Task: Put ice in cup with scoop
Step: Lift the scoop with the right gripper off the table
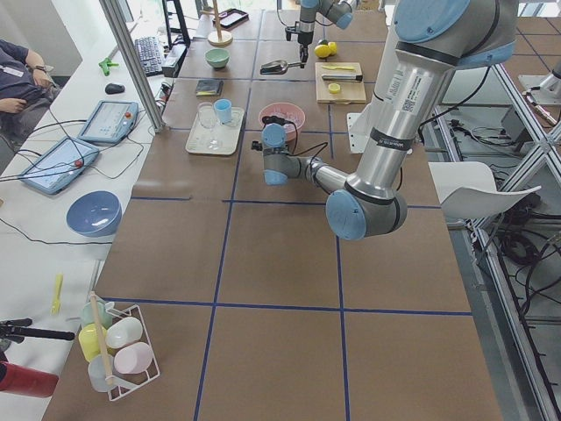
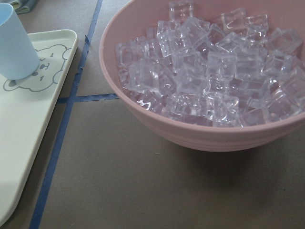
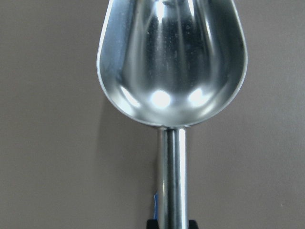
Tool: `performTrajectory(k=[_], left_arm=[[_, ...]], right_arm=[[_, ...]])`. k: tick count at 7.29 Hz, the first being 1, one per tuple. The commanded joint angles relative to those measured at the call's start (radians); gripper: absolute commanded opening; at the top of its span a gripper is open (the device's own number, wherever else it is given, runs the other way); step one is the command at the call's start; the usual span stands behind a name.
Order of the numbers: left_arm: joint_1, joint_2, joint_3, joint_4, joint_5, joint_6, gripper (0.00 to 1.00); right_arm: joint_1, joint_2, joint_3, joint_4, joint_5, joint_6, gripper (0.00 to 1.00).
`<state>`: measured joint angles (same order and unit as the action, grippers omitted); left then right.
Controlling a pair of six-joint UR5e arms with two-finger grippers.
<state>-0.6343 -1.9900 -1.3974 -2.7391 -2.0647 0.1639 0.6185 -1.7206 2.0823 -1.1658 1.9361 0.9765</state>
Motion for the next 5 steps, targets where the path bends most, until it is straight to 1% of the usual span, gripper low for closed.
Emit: performTrajectory(k=[1, 3, 4, 5], left_arm=[[0.03, -0.003, 0.0, 0.004, 0.0, -0.064, 0.99], [0.041, -0.013, 0.0, 0.004, -0.003, -0.087, 0.99], [0.045, -0.019, 0.0, -0.001, -0.005, -0.087, 0.99], [0.05, -0.033, 0.002, -0.001, -0.005, -0.087, 0.99]], right_arm=[[0.021, 0.068, 0.04, -0.134, 0.012, -0.109, 0.0], [0.024, 0.229, 0.1, -0.372, 0.043, -0.154, 0.0], [0.015, 0.327, 0.125, -0.497, 0.043, -0.204, 0.0], [0.003, 0.429, 0.127, -0.619, 0.041, -0.252, 0.0]])
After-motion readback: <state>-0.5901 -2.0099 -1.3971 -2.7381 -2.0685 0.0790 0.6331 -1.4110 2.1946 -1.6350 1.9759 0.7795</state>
